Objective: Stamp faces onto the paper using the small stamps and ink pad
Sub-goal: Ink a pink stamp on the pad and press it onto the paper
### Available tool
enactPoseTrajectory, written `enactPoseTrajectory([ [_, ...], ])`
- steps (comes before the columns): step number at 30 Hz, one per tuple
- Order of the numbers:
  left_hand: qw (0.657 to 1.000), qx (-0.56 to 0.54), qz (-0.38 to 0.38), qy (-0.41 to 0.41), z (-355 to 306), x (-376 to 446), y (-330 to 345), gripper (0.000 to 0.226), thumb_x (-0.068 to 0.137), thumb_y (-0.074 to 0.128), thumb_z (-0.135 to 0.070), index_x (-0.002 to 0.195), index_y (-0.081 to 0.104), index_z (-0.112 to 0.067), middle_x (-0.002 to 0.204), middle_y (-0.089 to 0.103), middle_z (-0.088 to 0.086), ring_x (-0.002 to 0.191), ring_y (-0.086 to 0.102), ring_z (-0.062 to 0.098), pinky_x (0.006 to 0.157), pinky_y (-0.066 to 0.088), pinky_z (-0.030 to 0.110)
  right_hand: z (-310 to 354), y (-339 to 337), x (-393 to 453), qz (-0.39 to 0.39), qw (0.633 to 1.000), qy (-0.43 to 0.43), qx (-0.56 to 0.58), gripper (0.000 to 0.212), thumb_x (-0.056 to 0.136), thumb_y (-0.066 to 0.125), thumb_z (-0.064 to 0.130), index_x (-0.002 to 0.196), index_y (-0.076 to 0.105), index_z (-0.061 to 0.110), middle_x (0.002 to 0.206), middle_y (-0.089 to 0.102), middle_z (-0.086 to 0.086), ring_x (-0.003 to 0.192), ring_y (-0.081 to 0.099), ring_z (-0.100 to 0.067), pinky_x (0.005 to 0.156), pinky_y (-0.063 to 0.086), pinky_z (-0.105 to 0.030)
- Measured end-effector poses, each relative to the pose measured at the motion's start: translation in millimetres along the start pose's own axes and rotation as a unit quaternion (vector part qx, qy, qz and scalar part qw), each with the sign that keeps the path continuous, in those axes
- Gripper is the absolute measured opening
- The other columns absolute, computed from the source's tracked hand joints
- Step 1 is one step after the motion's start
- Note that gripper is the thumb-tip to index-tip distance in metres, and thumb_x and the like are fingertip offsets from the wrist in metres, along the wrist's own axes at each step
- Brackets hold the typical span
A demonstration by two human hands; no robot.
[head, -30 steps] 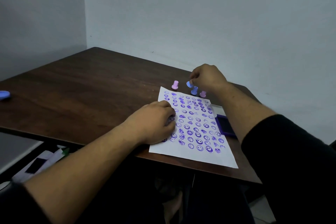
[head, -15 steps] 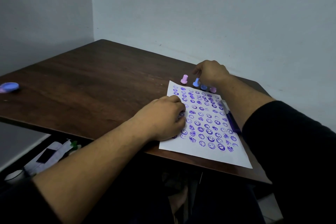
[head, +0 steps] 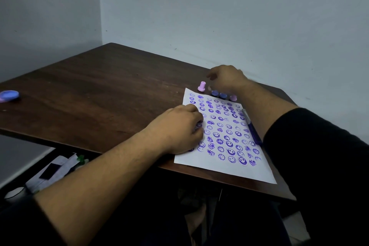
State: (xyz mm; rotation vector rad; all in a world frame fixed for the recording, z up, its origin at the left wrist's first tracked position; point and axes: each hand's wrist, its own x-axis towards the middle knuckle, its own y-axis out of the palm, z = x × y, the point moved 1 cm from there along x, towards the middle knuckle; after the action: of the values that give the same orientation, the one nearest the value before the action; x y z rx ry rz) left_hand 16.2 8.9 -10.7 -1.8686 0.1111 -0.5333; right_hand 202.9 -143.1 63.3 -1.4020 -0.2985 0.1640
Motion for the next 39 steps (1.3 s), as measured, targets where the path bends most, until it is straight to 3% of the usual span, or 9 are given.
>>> enactPoseTrajectory([
  [2, 1.0, 0.001, 0.0, 0.0, -0.4, -0.5, 0.3, 0.04, 0.095, 0.048, -0.042, 0.126, 0.064, -0.021, 0.123, 0.06, -0.001, 0.111, 0.056, 0.021, 0.097, 0.048, 0.04, 6.4, 4.0, 2.1, -0.006, 1.0, -0.016, 0.006, 0.041, 0.087, 0.074, 0.043, 0.127, 0.067, 0.04, 0.08, 0.079, 0.01, 0.06, 0.067, -0.013, 0.072, 0.044, -0.026],
  [4, 1.0, 0.002, -0.001, 0.001, 0.0, -0.4, 0.7, 0.04, 0.095, 0.047, -0.041, 0.125, 0.064, -0.021, 0.122, 0.06, -0.001, 0.111, 0.056, 0.022, 0.097, 0.048, 0.04, 11.1, 9.0, 6.8, -0.016, 0.999, -0.04, -0.017, 0.04, 0.09, 0.074, 0.044, 0.13, 0.07, 0.037, 0.077, 0.069, 0.016, 0.066, 0.058, -0.011, 0.092, 0.049, -0.035],
  [8, 1.0, -0.003, -0.001, 0.001, 1.4, 0.4, 1.2, 0.041, 0.095, 0.048, -0.041, 0.126, 0.064, -0.021, 0.124, 0.06, -0.001, 0.114, 0.056, 0.022, 0.098, 0.047, 0.04, 16.8, 16.0, 10.4, -0.033, 0.994, -0.071, -0.074, 0.025, 0.093, 0.075, 0.036, 0.117, 0.078, 0.031, 0.108, 0.078, 0.009, 0.103, 0.066, -0.021, 0.11, 0.043, -0.046],
  [12, 1.0, -0.01, -0.001, 0.001, 3.6, 0.9, 1.4, 0.041, 0.095, 0.049, -0.042, 0.127, 0.063, -0.022, 0.124, 0.059, -0.003, 0.113, 0.056, 0.021, 0.097, 0.048, 0.039, 16.7, 13.2, 2.4, -0.073, 0.995, -0.07, -0.023, 0.02, 0.093, 0.073, 0.027, 0.112, 0.077, 0.026, 0.109, 0.08, 0.008, 0.098, 0.071, -0.023, 0.102, 0.049, -0.042],
  [18, 1.0, -0.016, -0.001, 0.002, 4.6, 2.3, 2.2, 0.042, 0.094, 0.049, -0.045, 0.128, 0.063, -0.024, 0.124, 0.059, -0.004, 0.113, 0.056, 0.019, 0.098, 0.048, 0.039, -5.7, -13.0, -54.8, -0.158, 0.967, -0.041, 0.197, 0.011, 0.084, 0.075, 0.031, 0.085, 0.065, 0.028, 0.075, 0.079, 0.019, 0.051, 0.072, -0.008, 0.055, 0.052, -0.027],
  [22, 1.0, -0.025, -0.002, -0.001, 4.9, 2.1, 2.6, 0.043, 0.093, 0.048, -0.048, 0.127, 0.064, -0.026, 0.122, 0.058, -0.008, 0.113, 0.055, 0.015, 0.096, 0.049, 0.039, -44.7, -23.4, -116.5, -0.231, 0.94, -0.029, 0.249, 0.004, 0.086, 0.074, 0.025, 0.084, 0.07, 0.026, 0.079, 0.078, 0.028, 0.071, 0.074, 0.007, 0.065, 0.05, -0.01],
  [25, 1.0, -0.028, -0.007, 0.0, 6.7, 1.1, 3.1, 0.043, 0.093, 0.049, -0.047, 0.126, 0.065, -0.026, 0.123, 0.059, -0.009, 0.114, 0.056, 0.014, 0.096, 0.049, 0.037, -78.2, -19.7, -162.6, -0.272, 0.922, 0.018, 0.274, 0.003, 0.086, 0.077, 0.029, 0.086, 0.075, 0.028, 0.084, 0.08, 0.026, 0.087, 0.073, 0.01, 0.078, 0.051, -0.018],
  [31, 0.999, -0.032, -0.014, 0.002, 3.5, 1.8, 2.8, 0.041, 0.094, 0.054, -0.044, 0.129, 0.064, -0.027, 0.128, 0.058, -0.012, 0.118, 0.055, 0.011, 0.094, 0.047, 0.03, -120.4, 15.5, -219.9, -0.296, 0.919, 0.101, 0.239, 0.008, 0.085, 0.085, 0.033, 0.082, 0.078, 0.036, 0.089, 0.075, 0.032, 0.088, 0.069, 0.001, 0.073, 0.047, -0.011],
  [39, 0.999, -0.043, -0.021, -0.003, 4.4, 2.1, 4.7, 0.038, 0.096, 0.057, -0.044, 0.13, 0.065, -0.028, 0.13, 0.058, -0.014, 0.116, 0.054, 0.006, 0.093, 0.045, 0.025, -125.1, 31.3, -218.6, -0.276, 0.942, 0.087, 0.17, 0.005, 0.089, 0.082, 0.034, 0.088, 0.077, 0.035, 0.091, 0.077, 0.004, 0.091, 0.066, -0.018, 0.081, 0.052, -0.035],
])
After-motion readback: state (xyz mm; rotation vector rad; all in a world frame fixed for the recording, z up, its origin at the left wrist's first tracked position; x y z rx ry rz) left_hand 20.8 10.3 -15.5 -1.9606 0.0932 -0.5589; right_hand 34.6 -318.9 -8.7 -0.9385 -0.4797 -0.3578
